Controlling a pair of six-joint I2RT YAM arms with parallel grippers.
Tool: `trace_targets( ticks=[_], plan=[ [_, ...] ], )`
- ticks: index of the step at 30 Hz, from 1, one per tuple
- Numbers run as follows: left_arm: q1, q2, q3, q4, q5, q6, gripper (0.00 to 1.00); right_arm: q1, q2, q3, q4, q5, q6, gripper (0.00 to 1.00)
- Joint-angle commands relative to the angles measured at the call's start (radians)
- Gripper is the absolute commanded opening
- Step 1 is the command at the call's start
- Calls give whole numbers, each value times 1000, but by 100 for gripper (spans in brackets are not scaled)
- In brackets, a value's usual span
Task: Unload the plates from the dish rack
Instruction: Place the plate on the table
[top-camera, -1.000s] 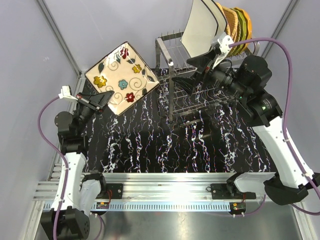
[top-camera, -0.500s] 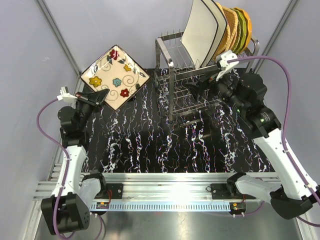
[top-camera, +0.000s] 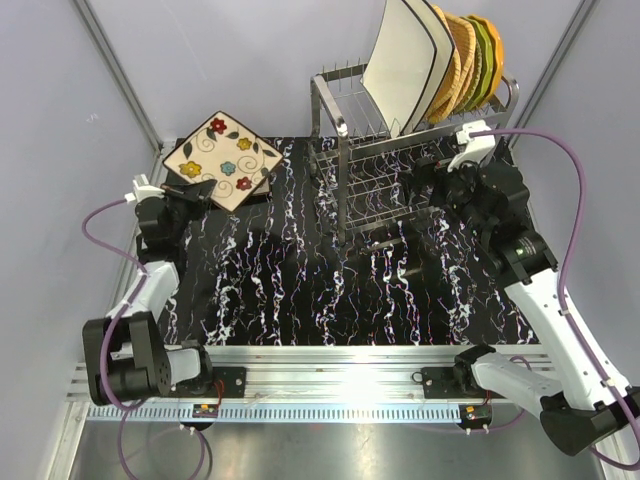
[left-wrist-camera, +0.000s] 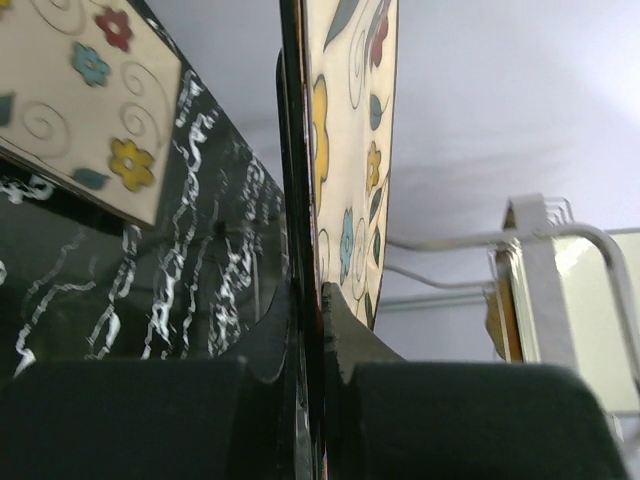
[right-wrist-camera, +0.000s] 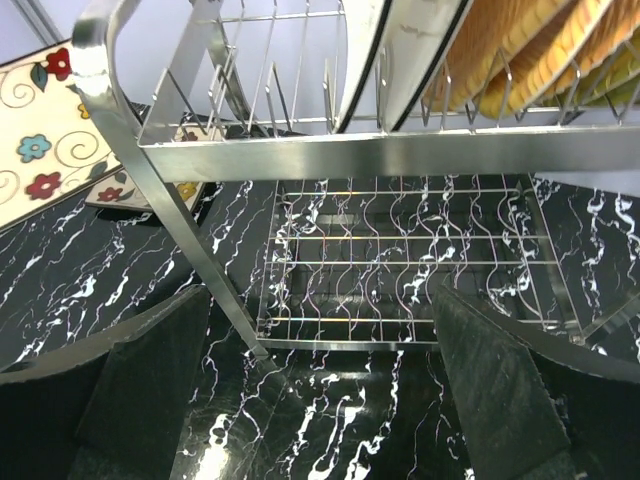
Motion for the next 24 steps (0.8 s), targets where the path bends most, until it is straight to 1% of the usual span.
trace_targets(
  ticks=[1,3,5,7,8,12,17,21,24],
  plan=[
    [-16,42,96,428,-116,1,0,-19,-30,-17,46,21,33,100],
    [-36,83,115,457,-157,7,0,-21,-30,-26,43,18,41,100],
    [-51,155,138,477,-186,10,0,-27,-30,-37,44,18,46,100],
    [-73,207,147,521,-245,7,0,-33,-26,-42,46,20,49,100],
    [-87,258,152,538,-271,3,0,-36,-23,-40,49,21,49,100],
    [-113,379,179,668,-392,12,0,-45,-9,-42,56,23,55,100],
    [-128,500,245,737,-476,18,0,-53,16,-45,61,10,73,100],
    [-133,618,297,773,-542,-13,0,-64,39,-39,64,12,72,100],
    [-136,669,343,775,-571,-33,0,-68,56,-31,64,7,73,100]
  ],
)
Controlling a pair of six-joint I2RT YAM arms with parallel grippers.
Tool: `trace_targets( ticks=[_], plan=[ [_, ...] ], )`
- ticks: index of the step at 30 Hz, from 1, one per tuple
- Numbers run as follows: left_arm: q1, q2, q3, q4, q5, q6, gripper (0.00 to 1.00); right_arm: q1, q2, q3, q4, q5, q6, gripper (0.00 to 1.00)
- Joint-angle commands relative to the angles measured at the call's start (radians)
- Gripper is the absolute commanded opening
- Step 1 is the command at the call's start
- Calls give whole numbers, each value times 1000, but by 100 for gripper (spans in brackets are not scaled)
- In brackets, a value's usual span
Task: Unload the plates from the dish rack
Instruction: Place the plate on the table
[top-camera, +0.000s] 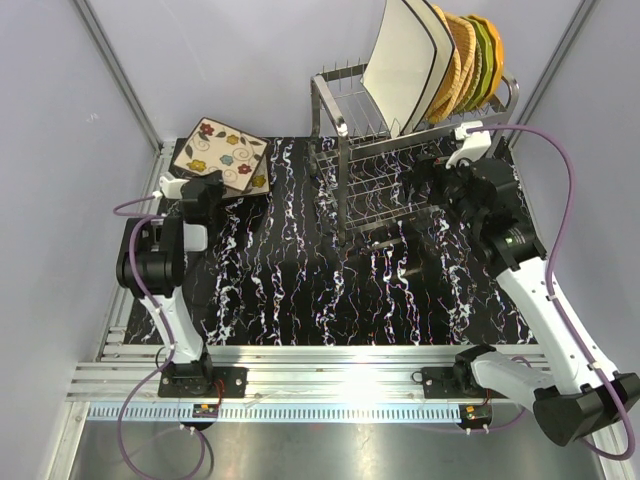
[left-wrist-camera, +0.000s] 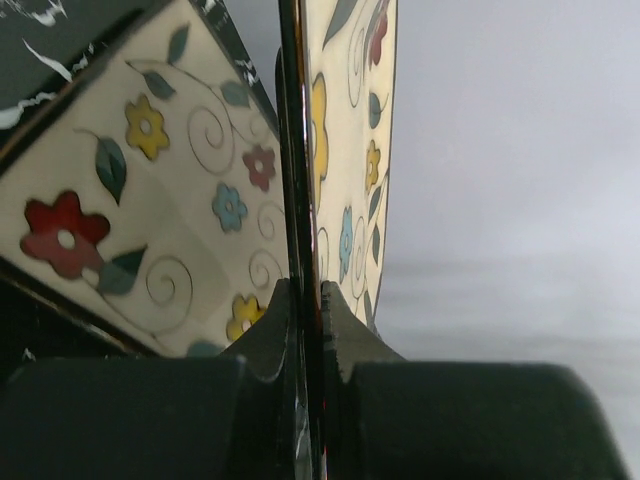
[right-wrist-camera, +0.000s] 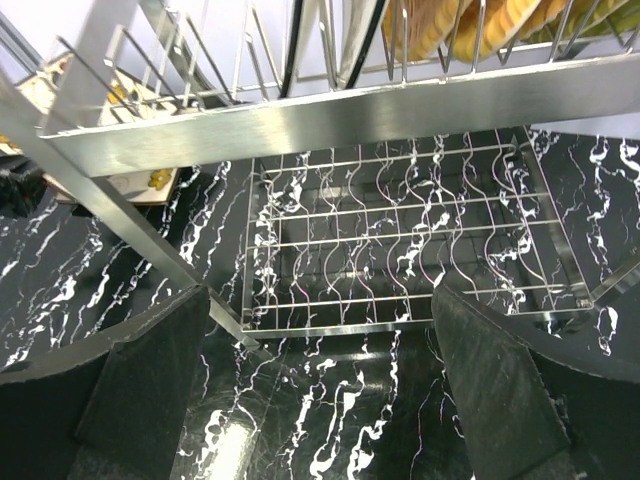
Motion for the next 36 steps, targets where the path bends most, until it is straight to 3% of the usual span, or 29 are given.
trace_targets(
  ticks=[1,14,36],
  plan=[
    [-10,14,136,384,-116,-47,0,-11,15,13,48,2,14,100],
    [-77,166,271,311,-306,-162,0,-32,32,20,51,1,13,100],
    [-140,226,354,94,-502,-291,3,-54,18,25,50,-2,14,100]
  ],
)
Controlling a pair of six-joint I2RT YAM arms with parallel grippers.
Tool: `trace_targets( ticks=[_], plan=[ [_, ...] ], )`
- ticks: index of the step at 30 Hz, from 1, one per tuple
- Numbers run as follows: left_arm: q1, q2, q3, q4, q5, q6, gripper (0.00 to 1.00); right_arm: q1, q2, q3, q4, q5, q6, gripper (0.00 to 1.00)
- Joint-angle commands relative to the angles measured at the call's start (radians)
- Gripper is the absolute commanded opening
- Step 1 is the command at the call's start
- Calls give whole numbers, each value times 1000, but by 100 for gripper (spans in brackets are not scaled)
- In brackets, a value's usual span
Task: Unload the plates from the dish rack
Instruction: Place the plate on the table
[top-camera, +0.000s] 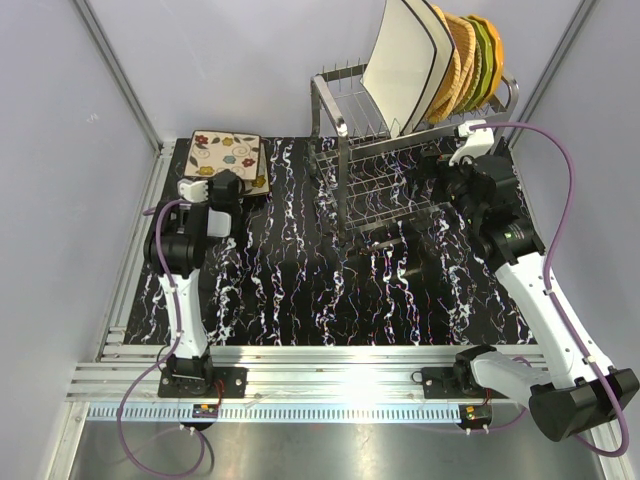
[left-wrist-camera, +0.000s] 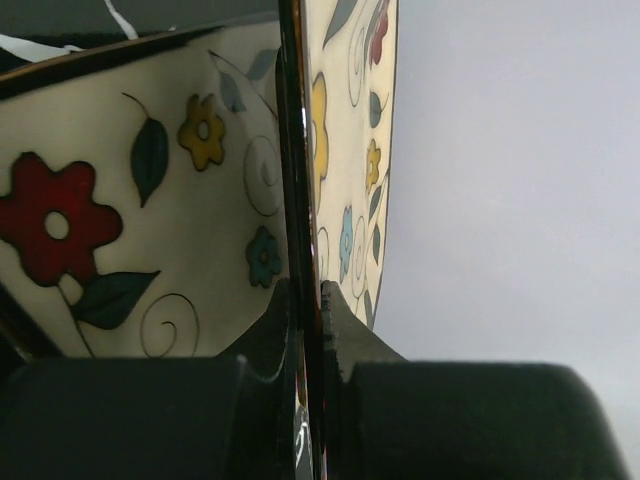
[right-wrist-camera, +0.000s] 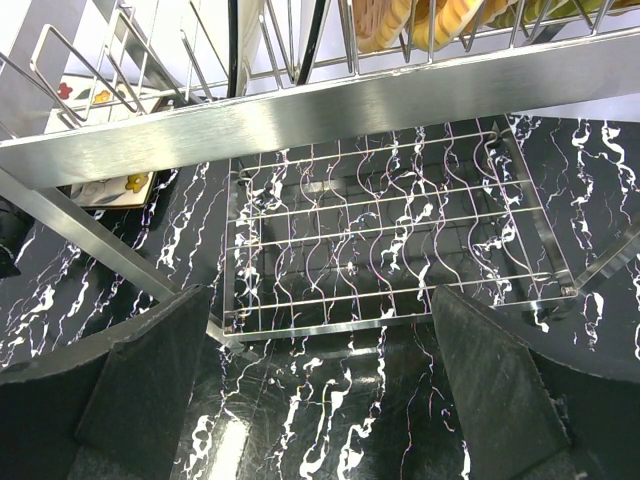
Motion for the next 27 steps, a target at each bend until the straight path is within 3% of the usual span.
trace_targets(
  ticks=[1,8,11,16,22,25,26,27],
  plan=[
    [-14,-32,91,206,-102,-63,3,-9,-16,25,47,-3,7,100],
    [-33,-19,97,154,-128,-99,8,-15,-24,25,45,-4,7,100],
    [-39,-20,96,132,-133,-113,16,-15,-27,25,47,-4,9,100],
    [-43,-35,90,73,-111,-144,41,-18,-34,23,47,-4,15,100],
    [-51,-66,65,5,-79,-158,58,-21,-39,22,48,-7,18,100],
    [-56,-89,45,-29,-56,-164,74,-21,-45,22,52,-7,23,100],
    [-59,-101,36,-36,-53,-165,84,-21,-48,22,50,-9,24,100],
    [-62,-109,30,-50,-50,-168,86,-21,-48,20,52,-12,24,100]
  ],
)
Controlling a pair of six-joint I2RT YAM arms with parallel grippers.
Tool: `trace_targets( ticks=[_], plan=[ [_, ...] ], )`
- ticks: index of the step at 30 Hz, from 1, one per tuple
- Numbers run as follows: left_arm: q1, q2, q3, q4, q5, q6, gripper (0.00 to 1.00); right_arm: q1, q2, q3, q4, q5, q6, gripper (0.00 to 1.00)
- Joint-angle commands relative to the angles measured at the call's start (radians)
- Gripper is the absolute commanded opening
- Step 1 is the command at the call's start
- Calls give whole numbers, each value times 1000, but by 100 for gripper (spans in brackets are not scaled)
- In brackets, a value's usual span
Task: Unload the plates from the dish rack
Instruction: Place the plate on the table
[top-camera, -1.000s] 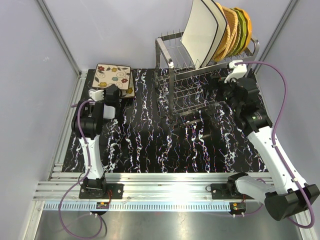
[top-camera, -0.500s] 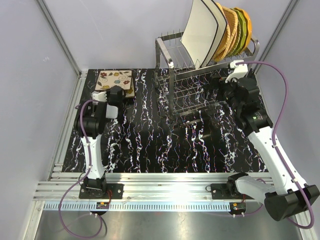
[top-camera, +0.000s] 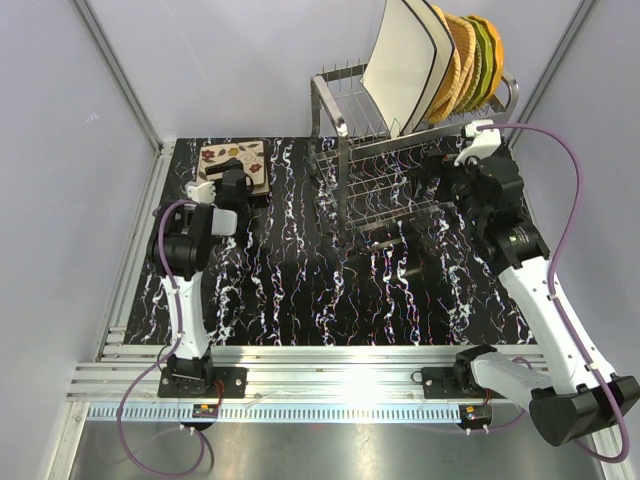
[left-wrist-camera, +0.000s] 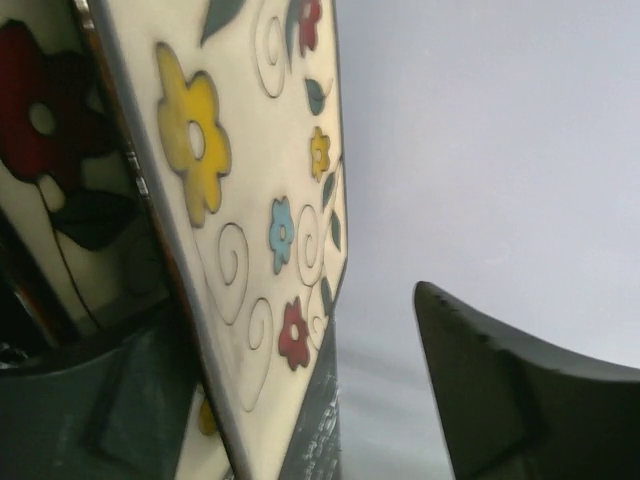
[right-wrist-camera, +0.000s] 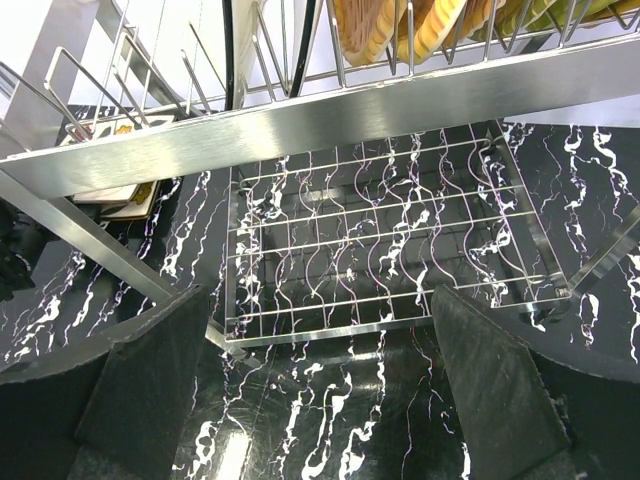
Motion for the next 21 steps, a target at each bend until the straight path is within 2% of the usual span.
trace_targets(
  ticks=[1,5,13,17,18,21],
  plan=[
    [-13,-116,-9,63,-7,-10,88,-9,-28,20,52,-11,13,100],
    [-12,-150,-48,47,16,-7,99,-9,-37,19,52,-16,16,100],
    [-12,-217,-101,-52,88,-22,99,-10,-53,19,47,-26,26,100],
    [-12,-234,-89,-133,123,-36,99,-10,-64,19,41,-28,26,100],
    [-7,-236,-80,-219,140,-68,99,-9,-64,19,39,-28,27,100],
    [-6,-237,-78,-249,172,-68,99,-10,-71,17,35,-33,29,100]
  ],
)
